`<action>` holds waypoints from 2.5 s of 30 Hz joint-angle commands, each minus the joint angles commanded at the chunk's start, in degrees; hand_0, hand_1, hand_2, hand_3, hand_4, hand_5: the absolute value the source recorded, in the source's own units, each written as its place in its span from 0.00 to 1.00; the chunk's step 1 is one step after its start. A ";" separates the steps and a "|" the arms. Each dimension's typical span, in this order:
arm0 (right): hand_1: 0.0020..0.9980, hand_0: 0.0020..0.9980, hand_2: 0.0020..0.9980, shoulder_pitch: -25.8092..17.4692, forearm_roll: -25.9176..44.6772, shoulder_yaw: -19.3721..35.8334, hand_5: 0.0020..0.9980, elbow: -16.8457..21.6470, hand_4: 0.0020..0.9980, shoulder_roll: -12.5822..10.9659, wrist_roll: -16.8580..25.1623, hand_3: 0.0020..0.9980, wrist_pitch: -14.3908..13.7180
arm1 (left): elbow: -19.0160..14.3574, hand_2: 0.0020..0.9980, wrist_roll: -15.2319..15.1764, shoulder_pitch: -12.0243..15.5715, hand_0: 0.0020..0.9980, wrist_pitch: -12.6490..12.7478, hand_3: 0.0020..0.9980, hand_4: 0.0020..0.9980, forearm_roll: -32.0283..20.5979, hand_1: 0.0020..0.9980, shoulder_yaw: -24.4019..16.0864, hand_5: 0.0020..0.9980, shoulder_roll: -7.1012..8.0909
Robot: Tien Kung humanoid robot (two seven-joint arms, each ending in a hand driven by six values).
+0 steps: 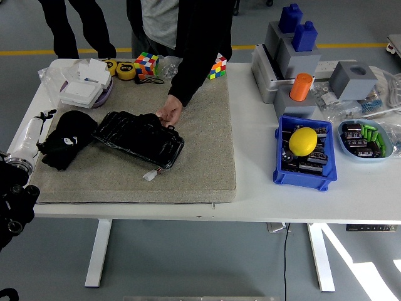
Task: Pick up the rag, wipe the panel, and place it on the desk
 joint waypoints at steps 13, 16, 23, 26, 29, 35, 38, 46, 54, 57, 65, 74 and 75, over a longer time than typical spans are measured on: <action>0.56 0.54 0.50 0.07 0.16 0.13 0.38 0.05 0.90 0.16 0.02 0.52 -0.13 | 6.99 0.77 -1.62 -3.80 0.78 4.01 0.82 0.91 1.14 0.75 -0.95 0.16 -1.87; 0.56 0.54 0.50 0.03 0.20 0.05 0.38 0.06 0.90 0.20 0.03 0.52 -0.15 | 8.40 0.71 -2.39 -4.35 0.69 4.94 0.75 0.86 1.21 0.67 -1.46 0.11 -2.18; 0.56 0.54 0.49 0.13 0.29 0.08 0.38 0.11 0.89 0.22 0.10 0.52 -0.20 | 9.81 0.57 -3.61 -5.32 0.53 7.30 0.62 0.75 1.30 0.53 -1.83 0.00 -2.87; 0.56 0.54 0.49 0.17 0.33 0.01 0.37 0.12 0.89 0.16 0.11 0.52 -0.19 | 10.21 0.52 -3.99 -5.59 0.35 8.10 0.58 0.64 1.47 0.43 -1.77 0.00 -3.04; 0.56 0.54 0.49 0.18 0.52 -0.18 0.37 0.22 0.89 0.14 0.14 0.52 -0.20 | 10.19 0.52 -3.86 -5.59 0.35 8.15 0.58 0.64 1.71 0.43 -1.67 0.00 -3.04; 0.56 0.54 0.49 0.16 0.32 0.01 0.37 0.20 0.89 0.25 0.21 0.52 -0.23 | 8.67 0.45 -3.85 -5.17 0.28 8.35 0.58 0.65 2.06 0.35 -1.24 0.00 -2.78; 0.56 0.54 0.49 0.13 0.33 0.09 0.37 0.22 0.89 0.24 0.33 0.52 -0.30 | 6.69 0.42 -4.21 -4.50 0.26 8.78 0.57 0.64 1.97 0.33 -2.06 0.00 -2.62; 0.56 0.54 0.49 -0.05 0.22 0.16 0.37 0.25 0.89 0.18 0.46 0.52 -0.36 | -1.52 0.42 -5.31 -2.56 0.26 9.77 0.57 0.63 -0.01 0.33 -3.27 0.00 -1.81; 0.56 0.54 0.49 0.03 0.41 -0.07 0.37 0.29 0.89 0.28 0.52 0.52 -0.28 | -6.17 0.41 -5.63 -2.43 0.26 9.73 0.57 0.64 -2.75 0.33 3.17 0.00 -1.92; 0.56 0.54 0.49 0.05 0.61 -0.32 0.37 0.33 0.89 0.28 0.50 0.52 -0.24 | -4.78 0.40 -5.84 -3.10 0.26 9.77 0.57 0.65 -3.00 0.32 4.94 0.00 -2.62; 0.56 0.54 0.49 0.09 0.74 -0.50 0.37 0.32 0.89 0.20 0.51 0.52 -0.23 | 0.14 0.40 -6.78 -4.53 0.26 10.07 0.57 0.65 -2.39 0.32 6.49 0.00 -4.14; 0.56 0.54 0.49 0.09 0.90 -0.81 0.37 0.29 0.89 0.12 0.52 0.52 -0.23 | 2.51 0.39 -7.61 -5.29 0.25 10.29 0.57 0.65 -2.12 0.32 6.36 0.00 -4.51; 0.56 0.54 0.49 0.13 1.00 -0.95 0.37 0.31 0.89 0.09 0.52 0.52 -0.22 | 2.60 0.39 -7.65 -5.33 0.25 10.29 0.57 0.65 -2.24 0.32 6.35 0.00 -4.55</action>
